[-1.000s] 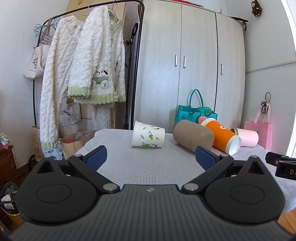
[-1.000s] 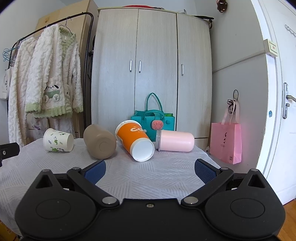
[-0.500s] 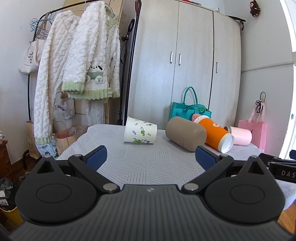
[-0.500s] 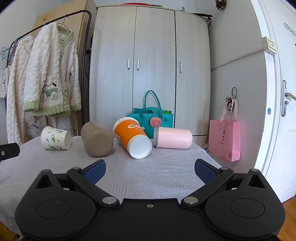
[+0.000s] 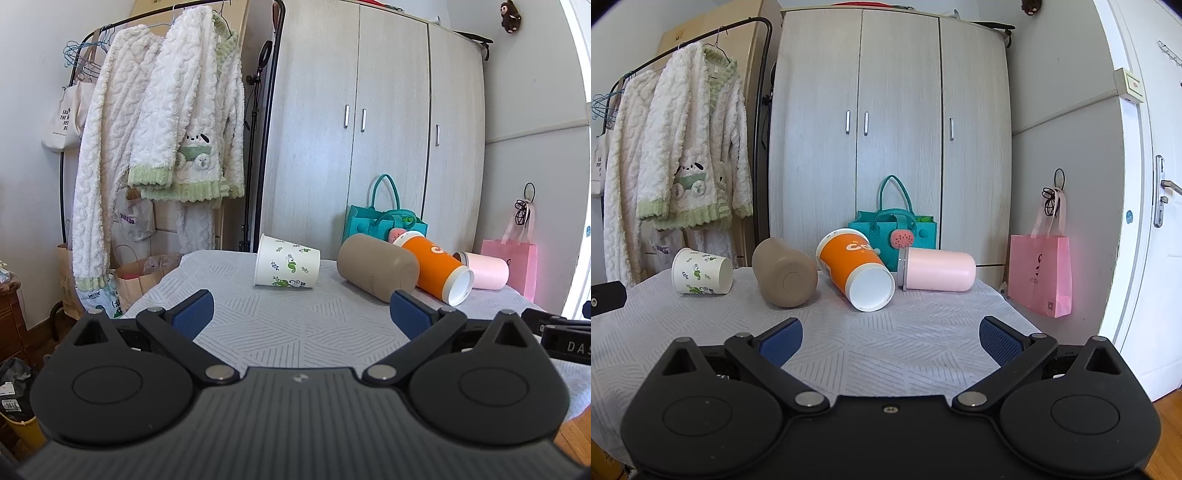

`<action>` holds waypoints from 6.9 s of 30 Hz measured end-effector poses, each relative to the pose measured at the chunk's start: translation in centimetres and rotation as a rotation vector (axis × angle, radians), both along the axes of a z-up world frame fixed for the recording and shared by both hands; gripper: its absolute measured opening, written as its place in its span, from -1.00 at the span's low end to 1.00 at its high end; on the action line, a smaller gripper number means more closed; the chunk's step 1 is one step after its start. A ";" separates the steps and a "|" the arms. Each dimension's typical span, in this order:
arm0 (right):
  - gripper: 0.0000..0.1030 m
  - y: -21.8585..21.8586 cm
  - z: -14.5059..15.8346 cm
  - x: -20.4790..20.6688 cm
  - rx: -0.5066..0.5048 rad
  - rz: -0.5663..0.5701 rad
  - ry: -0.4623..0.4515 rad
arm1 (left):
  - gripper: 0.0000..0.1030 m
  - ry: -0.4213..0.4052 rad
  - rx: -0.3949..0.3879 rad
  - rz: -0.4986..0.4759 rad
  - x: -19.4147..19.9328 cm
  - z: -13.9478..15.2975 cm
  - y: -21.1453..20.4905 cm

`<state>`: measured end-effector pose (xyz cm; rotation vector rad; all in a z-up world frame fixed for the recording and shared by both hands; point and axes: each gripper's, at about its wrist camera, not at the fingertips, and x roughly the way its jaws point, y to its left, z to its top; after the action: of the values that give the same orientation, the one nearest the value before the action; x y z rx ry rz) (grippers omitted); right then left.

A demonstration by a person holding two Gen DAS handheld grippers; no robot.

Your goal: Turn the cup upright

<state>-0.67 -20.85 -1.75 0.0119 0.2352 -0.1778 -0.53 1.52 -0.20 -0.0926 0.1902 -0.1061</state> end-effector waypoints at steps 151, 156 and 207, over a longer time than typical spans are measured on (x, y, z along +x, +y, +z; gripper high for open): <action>0.78 -2.6 5.1 13.4 0.048 0.760 0.640 | 1.00 0.820 -0.431 -0.573 15.2 -0.4 -7.7; 0.78 -3.3 4.5 14.8 0.127 0.817 0.696 | 0.95 0.824 -0.437 -0.562 15.9 -1.0 -8.1; 0.51 0.3 2.5 17.5 -0.107 0.768 0.138 | 0.50 0.245 -0.006 -0.498 18.3 4.0 -6.7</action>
<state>16.88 -20.59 0.74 -0.1958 0.3517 0.5749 17.79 -5.18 3.81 -0.0621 0.4561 -0.5927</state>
